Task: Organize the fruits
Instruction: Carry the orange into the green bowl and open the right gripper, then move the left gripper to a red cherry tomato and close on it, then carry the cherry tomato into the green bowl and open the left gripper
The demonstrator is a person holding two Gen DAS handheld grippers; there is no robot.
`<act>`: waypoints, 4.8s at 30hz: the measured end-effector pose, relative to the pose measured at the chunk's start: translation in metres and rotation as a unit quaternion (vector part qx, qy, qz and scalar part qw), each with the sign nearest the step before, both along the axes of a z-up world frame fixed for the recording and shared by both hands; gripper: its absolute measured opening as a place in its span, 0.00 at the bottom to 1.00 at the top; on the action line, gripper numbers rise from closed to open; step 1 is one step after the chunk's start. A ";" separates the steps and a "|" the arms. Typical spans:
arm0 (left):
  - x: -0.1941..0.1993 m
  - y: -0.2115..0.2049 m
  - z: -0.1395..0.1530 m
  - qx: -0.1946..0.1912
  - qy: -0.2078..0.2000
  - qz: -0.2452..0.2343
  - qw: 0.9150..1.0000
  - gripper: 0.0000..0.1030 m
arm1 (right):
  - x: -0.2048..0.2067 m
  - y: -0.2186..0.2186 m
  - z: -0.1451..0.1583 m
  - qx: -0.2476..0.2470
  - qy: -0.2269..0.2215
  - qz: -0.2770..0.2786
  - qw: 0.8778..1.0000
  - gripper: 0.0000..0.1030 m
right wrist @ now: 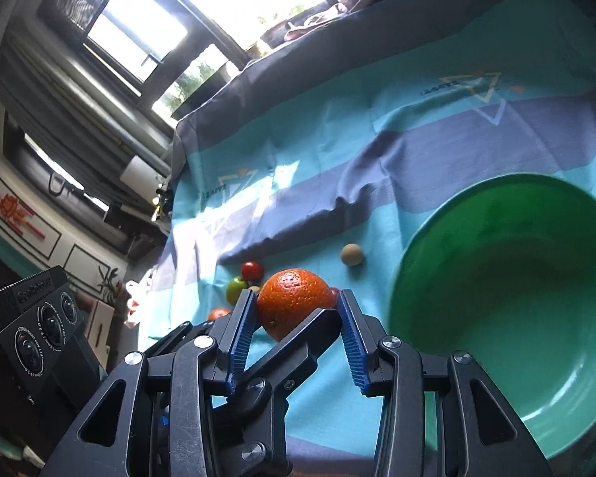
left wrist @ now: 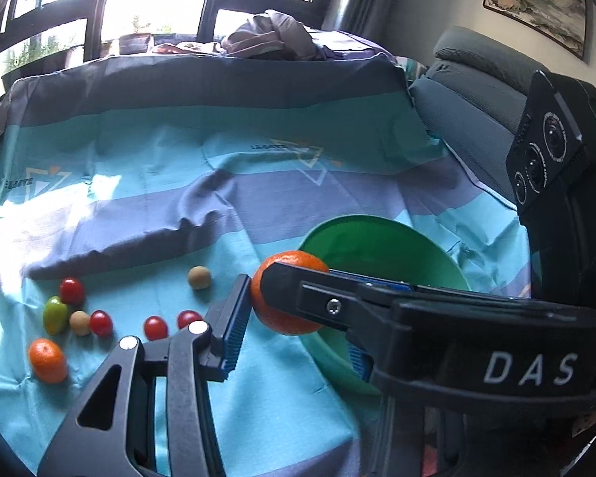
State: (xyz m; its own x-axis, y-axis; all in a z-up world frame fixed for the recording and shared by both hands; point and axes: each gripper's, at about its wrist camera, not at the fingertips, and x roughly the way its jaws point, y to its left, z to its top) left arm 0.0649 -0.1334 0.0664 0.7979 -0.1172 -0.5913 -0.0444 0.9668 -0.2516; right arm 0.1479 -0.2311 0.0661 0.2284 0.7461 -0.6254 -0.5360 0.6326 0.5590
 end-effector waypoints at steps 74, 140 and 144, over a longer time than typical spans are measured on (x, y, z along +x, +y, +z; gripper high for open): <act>-0.085 0.186 -0.056 -0.096 0.081 0.289 0.949 0.71 | -0.001 0.135 -0.072 -0.196 -0.043 0.020 0.979 0.31; 0.013 0.133 -0.106 -0.032 0.190 0.142 0.971 0.26 | 0.032 0.120 -0.102 -0.207 0.059 0.001 0.977 0.32; 0.001 0.137 -0.099 -0.031 0.178 0.154 0.972 0.26 | 0.031 0.121 -0.102 -0.209 0.047 0.002 0.977 0.32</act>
